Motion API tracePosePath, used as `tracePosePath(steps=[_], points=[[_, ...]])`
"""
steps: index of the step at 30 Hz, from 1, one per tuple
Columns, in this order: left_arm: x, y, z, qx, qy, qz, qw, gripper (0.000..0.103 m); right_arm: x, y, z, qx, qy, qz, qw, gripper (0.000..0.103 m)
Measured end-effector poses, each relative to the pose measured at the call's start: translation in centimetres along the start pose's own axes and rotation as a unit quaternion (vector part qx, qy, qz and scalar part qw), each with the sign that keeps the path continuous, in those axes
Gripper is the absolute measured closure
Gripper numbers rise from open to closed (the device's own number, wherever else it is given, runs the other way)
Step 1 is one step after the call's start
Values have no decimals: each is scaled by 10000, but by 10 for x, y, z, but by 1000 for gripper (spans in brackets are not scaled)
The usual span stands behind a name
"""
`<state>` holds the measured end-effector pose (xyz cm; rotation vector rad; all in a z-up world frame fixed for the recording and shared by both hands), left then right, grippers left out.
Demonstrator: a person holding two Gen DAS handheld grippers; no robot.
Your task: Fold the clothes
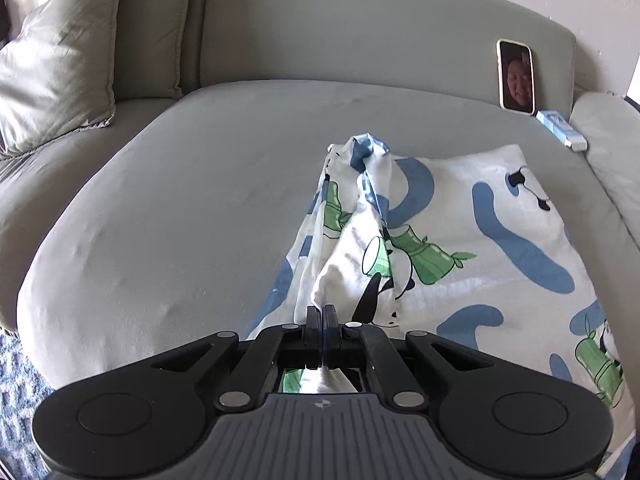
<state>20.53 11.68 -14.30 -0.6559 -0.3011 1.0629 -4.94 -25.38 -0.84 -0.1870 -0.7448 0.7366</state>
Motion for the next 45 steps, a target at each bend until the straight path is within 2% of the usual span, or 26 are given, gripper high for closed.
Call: tracePosePath(steps=[1, 2, 4, 6, 8, 10, 12, 15, 16, 20, 23, 29, 31, 33, 36, 38, 43, 45], points=[[-2, 0, 0, 7, 3, -34, 10000, 103, -4, 0, 0, 1, 80, 22, 10000, 18], [-3, -1, 2, -2, 15, -64, 10000, 97, -7, 1, -2, 19, 159, 48, 9999, 18], [-5, -2, 12, -66, 43, -43, 10000, 78, -11, 5, -16, 188, 244, 154, 9994, 17], [-5, -3, 26, -213, 38, 55, 9998, 33, -14, 13, -39, 433, 150, 206, 9987, 17], [-1, -4, 41, -426, 69, 139, 9990, 25, -19, 20, -67, 691, 2, 184, 9974, 18], [8, -7, 52, -524, 190, 286, 9980, 24, -25, 25, -93, 842, -66, 157, 9963, 18], [21, -11, 55, -582, 329, 579, 9961, 18, -33, 26, -115, 889, -11, 214, 9958, 18], [43, -15, 47, -431, 558, 1095, 9915, 17, -44, 25, -140, 1002, 34, 124, 9949, 18], [48, -14, 41, -330, 579, 1161, 9910, 17, -48, 24, -144, 1026, -73, 11, 9947, 18], [50, -13, 25, -114, 455, 1094, 9929, 18, -46, 21, -160, 1094, -410, -122, 9931, 18], [42, -11, 19, -62, 595, 1041, 9928, 17, -39, 20, -167, 1076, -426, 11, 9933, 18], [40, -10, 3, 68, 650, 1084, 9920, 17, -36, 15, -193, 1138, -587, -103, 9917, 18], [44, -12, -4, 131, 884, 1245, 9882, 17, -35, 10, -202, 1155, -752, -273, 9901, 18], [49, -13, -15, 331, 1258, 1510, 9799, 16, -35, 5, -214, 1256, -995, -513, 9857, 17], [54, -15, -31, 554, 1612, 1745, 9698, 15, -33, 1, -235, 1492, -1377, -860, 9754, 18], [58, -17, -37, 621, 1610, 1832, 9678, 16, -30, -2, -246, 1562, -1481, -941, 9720, 19], [52, -18, -46, 1036, 1796, 1389, 9684, 13, -20, -7, -266, 1701, -1633, -946, 9672, 20], [45, -19, -53, 1188, 1977, 1288, 9645, 4, -14, -9, -275, 1741, -1734, -932, 9648, 24]])
Point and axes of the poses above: each gripper's, at about its wrist camera, not at the fingertips, and z roughly against the way its jaws point, x to its left, y to its underside, the point moved 6 cm from there along -z, roughly the way its jaws point, and after that the axes turned 7 degrees about y, right-handed, at the moved point
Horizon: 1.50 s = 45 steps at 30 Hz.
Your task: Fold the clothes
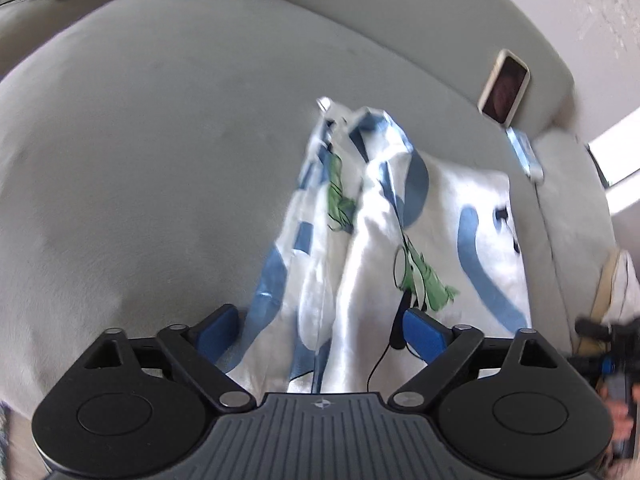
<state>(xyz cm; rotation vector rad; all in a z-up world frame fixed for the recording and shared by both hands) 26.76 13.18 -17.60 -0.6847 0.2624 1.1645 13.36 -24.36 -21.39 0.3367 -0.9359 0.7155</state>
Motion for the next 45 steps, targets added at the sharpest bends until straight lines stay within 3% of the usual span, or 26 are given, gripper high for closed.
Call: tracePosePath(steps=[4, 8, 10, 11, 13, 14, 15, 16, 20, 24, 29, 33, 36, 38, 40, 43, 45], points=[[-11, -7, -21, 276, 431, 27, 9987, 4, 5, -11, -24, 81, -32, 54, 9999, 35], [-26, -7, -37, 437, 604, -119, 9971, 5, 14, -18, -37, -36, 116, 148, 9998, 36], [-37, -6, -45, 453, 658, -238, 9965, 13, 21, -18, -42, -146, 228, 330, 9991, 35], [-43, -4, -49, 447, 574, -339, 9968, 20, 25, -17, -48, -191, 317, 474, 9982, 35], [-53, -1, -52, 430, 378, -626, 9964, 47, 36, -14, -59, -299, 527, 806, 9949, 36], [-57, 0, -53, 424, 338, -663, 9963, 69, 41, -12, -64, -338, 654, 958, 9927, 44], [-60, 1, -53, 416, 308, -678, 9964, 86, 44, -11, -70, -365, 852, 1093, 9897, 58], [-63, 1, -51, 377, 333, -647, 9966, 91, 44, -11, -77, -359, 1071, 1160, 9868, 91], [-94, 3, -35, -11, 294, -1072, 9938, 94, 56, -6, -67, -711, 1258, 1382, 9798, 95], [-142, 0, -10, -480, 659, -1247, 9888, 95, 87, 4, -29, -1124, 1175, 1726, 9715, 96], [-214, 9, 17, -807, 1097, -1704, 9759, 94, 102, 23, 53, -1806, 824, 1625, 9665, 96], [-279, 21, 15, -699, 1574, -2001, 9645, 94, 96, 40, 129, -2345, 659, 1383, 9600, 96], [-338, 24, 6, -700, 1905, -2302, 9517, 95, 87, 44, 191, -2842, 836, 1297, 9463, 96], [-384, 26, 4, -794, 2238, -2550, 9373, 95, 83, 44, 234, -3257, 1015, 1304, 9309, 96], [-431, 29, 4, -938, 2610, -2842, 9178, 94, 85, 49, 280, -3742, 1118, 1386, 9101, 96], [-498, 35, 5, -1295, 3170, -3352, 8777, 94, 94, 63, 351, -4515, 1304, 1716, 8658, 96], [-529, 38, -12, -1183, 3367, -3455, 8679, 93, 92, 68, 388, -4875, 1507, 1815, 8407, 95]])
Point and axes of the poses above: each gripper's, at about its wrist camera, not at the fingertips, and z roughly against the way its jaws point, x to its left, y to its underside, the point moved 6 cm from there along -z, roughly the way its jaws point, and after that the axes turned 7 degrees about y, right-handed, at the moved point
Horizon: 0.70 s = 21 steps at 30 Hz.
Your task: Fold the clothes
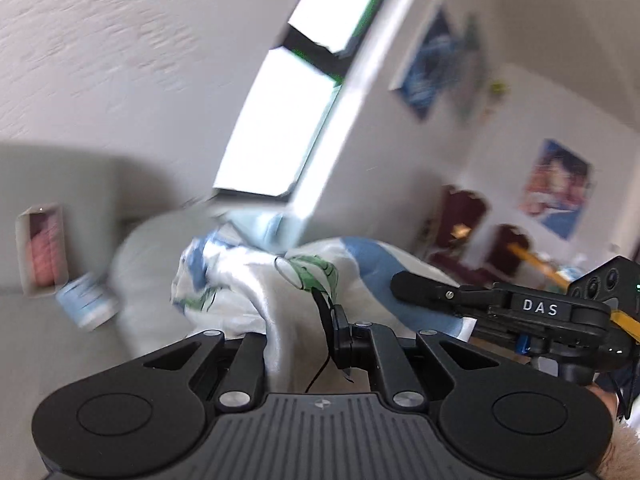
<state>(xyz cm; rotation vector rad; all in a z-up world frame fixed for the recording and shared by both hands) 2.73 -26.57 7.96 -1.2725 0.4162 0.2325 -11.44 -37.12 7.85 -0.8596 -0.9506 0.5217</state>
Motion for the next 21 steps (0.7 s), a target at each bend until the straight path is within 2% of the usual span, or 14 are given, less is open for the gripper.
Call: tracePosePath(steps=[2, 3, 4, 5, 6, 7, 9, 10, 12, 13, 15, 17, 20, 21], points=[[15, 7, -43, 343, 52, 312, 9989, 91, -22, -18, 12, -228, 292, 53, 9993, 92], [31, 15, -71, 620, -2, 581, 9964, 88, -43, -21, 6, -146, 449, -166, 9987, 89], [50, 27, -100, 899, -142, 839, 9923, 85, -68, -20, -5, 58, 586, -461, 9972, 81], [68, 41, -129, 1224, -417, 1040, 9861, 76, -97, -15, -22, 393, 757, -754, 9935, 72], [83, 55, -152, 1533, -755, 1137, 9787, 74, -125, -7, -41, 764, 1034, -942, 9872, 66], [93, 67, -169, 1797, -1056, 1134, 9714, 74, -145, 1, -53, 1028, 1424, -1004, 9793, 63], [94, 80, -181, 2009, -1345, 981, 9654, 58, -184, 18, -74, 1548, 2194, -1122, 9567, 63], [91, 82, -178, 1914, -1334, 918, 9681, 55, -199, 25, -80, 1736, 2469, -1157, 9463, 62], [84, 79, -164, 1599, -1294, 818, 9752, 33, -203, 25, -71, 1620, 2434, -1117, 9498, 49], [82, 75, -148, 1362, -1365, 790, 9780, 31, -203, 23, -65, 1516, 2460, -1098, 9510, 41], [79, 63, -121, 834, -1538, 786, 9814, 28, -201, 15, -47, 1106, 2705, -1017, 9509, 41], [73, 58, -95, 549, -1552, 856, 9826, 27, -192, 6, -19, 484, 2760, -1000, 9547, 41], [62, 54, -67, 368, -1492, 834, 9846, 28, -162, 4, 13, -98, 2486, -956, 9638, 39], [59, 54, -63, 381, -1457, 792, 9854, 28, -150, 6, 11, 112, 2108, -881, 9735, 39]])
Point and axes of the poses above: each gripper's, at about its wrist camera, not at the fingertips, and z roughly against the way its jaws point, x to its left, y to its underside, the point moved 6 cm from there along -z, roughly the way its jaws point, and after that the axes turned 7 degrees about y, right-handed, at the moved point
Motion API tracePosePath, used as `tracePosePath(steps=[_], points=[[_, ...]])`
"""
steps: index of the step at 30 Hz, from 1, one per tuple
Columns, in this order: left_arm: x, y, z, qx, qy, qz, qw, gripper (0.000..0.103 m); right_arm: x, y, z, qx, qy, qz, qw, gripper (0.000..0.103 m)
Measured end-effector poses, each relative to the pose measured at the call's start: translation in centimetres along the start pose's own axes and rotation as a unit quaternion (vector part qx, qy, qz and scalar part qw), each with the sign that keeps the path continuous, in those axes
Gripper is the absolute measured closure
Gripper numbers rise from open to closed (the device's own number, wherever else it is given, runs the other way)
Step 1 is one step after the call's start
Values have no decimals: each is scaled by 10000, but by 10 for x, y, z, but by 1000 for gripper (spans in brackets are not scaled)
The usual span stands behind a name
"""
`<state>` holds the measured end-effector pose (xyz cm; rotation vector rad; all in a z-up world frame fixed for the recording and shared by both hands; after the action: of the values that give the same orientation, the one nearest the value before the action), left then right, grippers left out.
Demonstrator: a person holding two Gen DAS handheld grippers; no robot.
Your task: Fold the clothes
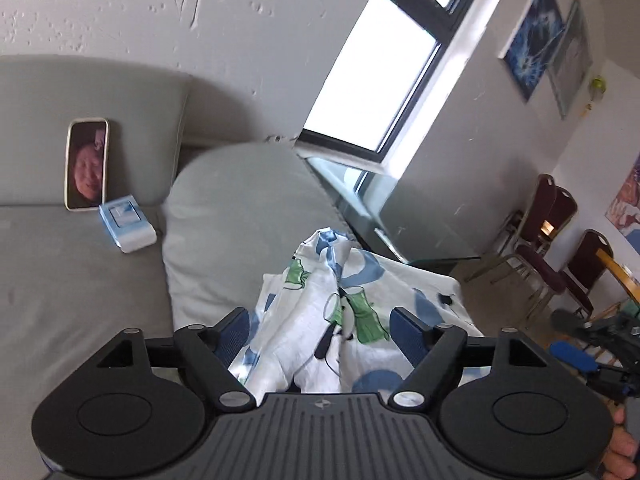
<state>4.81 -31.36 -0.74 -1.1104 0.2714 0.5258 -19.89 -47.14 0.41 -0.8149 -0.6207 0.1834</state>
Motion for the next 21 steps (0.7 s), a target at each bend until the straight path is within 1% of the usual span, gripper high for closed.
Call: tracePosePath(steps=[1, 2, 3, 4, 5, 6, 7, 8, 9, 10, 11, 14, 17, 20, 21], points=[[-3, 0, 2, 27, 58, -20, 10000, 28, 11, 4, 3, 221, -369, 129, 9990, 39], [-6, 2, 2, 52, 102, -2, 9999, 28, 21, 11, 3, 551, -724, 226, 9956, 42], [-7, 5, 6, 89, 123, 39, 9999, 29, 31, 24, -10, 1203, -1036, 227, 9871, 48], [-6, 8, 10, 145, 179, 82, 9997, 29, 39, 36, -23, 1795, -1255, 188, 9755, 65], [-14, 15, 20, 214, 297, 123, 9993, 30, 40, 47, -41, 2171, -1151, 47, 9693, 73], [-19, 20, 25, 311, 456, 158, 9983, 31, 35, 54, -61, 2355, -834, -46, 9683, 72], [-22, 25, 30, 428, 622, 185, 9970, 32, 26, 58, -79, 2454, -451, -106, 9683, 74], [-25, 31, 35, 560, 767, 217, 9952, 33, 18, 62, -96, 2537, -110, -161, 9671, 82], [-28, 35, 42, 678, 887, 250, 9934, 33, 10, 65, -109, 2582, 108, -202, 9658, 88], [-30, 40, 51, 757, 987, 261, 9919, 33, 2, 68, -121, 2627, 327, -243, 9640, 99], [-32, 44, 63, 809, 1074, 230, 9907, 33, -4, 70, -131, 2659, 487, -284, 9624, 101], [-30, 58, 94, 970, 1135, 181, 9886, 33, -11, 67, -140, 2653, 464, -407, 9622, 102], [-27, 72, 124, 1075, 1389, 461, 9834, 33, -6, 65, -146, 2544, 610, -229, 9649, 103], [-22, 85, 155, 945, 1317, 460, 9857, 33, 5, 64, -129, 2510, 759, -80, 9650, 103], [-19, 89, 164, 865, 1176, 404, 9885, 33, 8, 62, -129, 2493, 762, -18, 9654, 102]])
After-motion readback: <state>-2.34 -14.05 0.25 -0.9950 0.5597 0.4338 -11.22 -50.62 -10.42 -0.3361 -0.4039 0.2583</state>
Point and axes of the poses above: each gripper's, at about its wrist camera, not at the fingertips, and z roughly against the way its jaws point, x to its left, y to its underside, the point moved 6 cm from there along -z, roughly the way its jaws point, and after that the axes turned 7 degrees about y, right-handed, at the moved point
